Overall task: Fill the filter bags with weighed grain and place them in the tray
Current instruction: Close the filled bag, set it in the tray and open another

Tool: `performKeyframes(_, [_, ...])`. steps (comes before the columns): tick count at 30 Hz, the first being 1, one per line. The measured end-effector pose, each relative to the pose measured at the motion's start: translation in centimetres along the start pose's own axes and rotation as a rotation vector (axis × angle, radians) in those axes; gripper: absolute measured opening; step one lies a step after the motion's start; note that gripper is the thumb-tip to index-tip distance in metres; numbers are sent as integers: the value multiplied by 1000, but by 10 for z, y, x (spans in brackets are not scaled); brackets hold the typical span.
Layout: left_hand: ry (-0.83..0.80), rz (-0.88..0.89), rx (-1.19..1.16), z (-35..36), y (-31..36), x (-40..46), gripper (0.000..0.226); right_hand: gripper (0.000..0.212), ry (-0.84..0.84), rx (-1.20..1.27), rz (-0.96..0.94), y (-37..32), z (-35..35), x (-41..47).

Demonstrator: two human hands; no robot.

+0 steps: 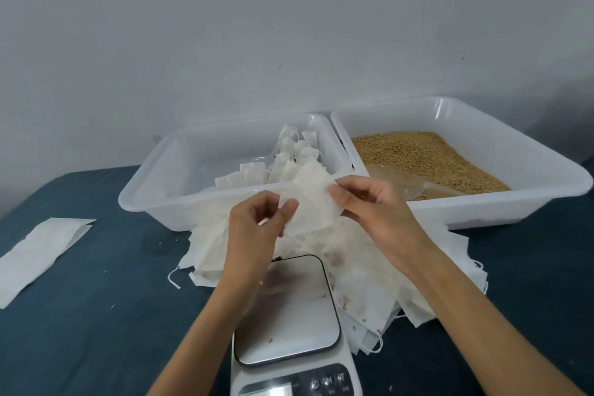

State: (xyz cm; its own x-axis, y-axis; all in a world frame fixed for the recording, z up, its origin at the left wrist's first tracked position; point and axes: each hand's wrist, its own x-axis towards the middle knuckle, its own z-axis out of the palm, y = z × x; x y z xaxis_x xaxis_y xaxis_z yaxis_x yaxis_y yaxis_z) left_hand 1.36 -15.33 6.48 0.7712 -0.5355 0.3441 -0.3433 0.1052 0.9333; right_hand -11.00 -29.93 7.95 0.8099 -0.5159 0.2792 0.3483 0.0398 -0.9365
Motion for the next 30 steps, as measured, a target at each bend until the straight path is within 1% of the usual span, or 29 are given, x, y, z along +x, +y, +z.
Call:
performKeyframes(2, [58,13,21,-1,0,0,13,8,41,-144,-60,2,1,1])
performKeyframes(4, [138,62,31,-1,1,-1,21,13,107,-306,-151,4,2,1])
performKeyframes(5, [146,105,2,-1,2,-2,21,16,133,-377,-199,6,3,0])
performKeyframes(6, [112,135,-44,-1,5,-4,19,18,153,-443,-250,7,5,-1])
performKeyframes(7, [44,146,-91,1,8,-6,19,20,169,-501,-302,8,7,-3])
performKeyframes(9, [-83,119,-139,7,10,-11,25,24,183,-576,-381,11,11,-7])
performKeyframes(11, [-130,106,-106,12,11,-15,30,27,180,-604,-410,12,13,-8])
performKeyframes(13, [-122,102,-101,12,10,-15,29,30,183,-614,-400,13,14,-8])
performKeyframes(15, [-121,84,-130,10,12,-14,27,30,189,-592,-346,14,13,-8])
performKeyframes(17, [-157,46,-163,8,12,-13,32,23,151,-505,-241,13,14,-8])
performKeyframes(20, [-235,58,-190,10,13,-15,27,11,57,-237,-131,11,16,-7])
performKeyframes(21, [-229,83,-170,11,13,-15,26,10,44,-153,-116,8,17,-7])
performKeyframes(23, [-161,123,-113,10,10,-13,23,19,42,-40,-77,6,16,-6])
performKeyframes(25, [-102,134,-85,8,8,-11,12,25,47,-15,-38,3,15,-7])
performKeyframes(26, [-85,138,-77,7,7,-10,11,25,55,-31,-35,4,14,-6])
performKeyframes(27, [-70,139,-70,7,6,-9,13,22,70,-54,-38,4,14,-6])
performKeyframes(29, [-54,132,-63,7,4,-9,15,10,132,-77,-71,5,13,-5])
performKeyframes(30, [-57,129,-51,7,3,-9,15,10,175,-60,-80,7,13,-4])
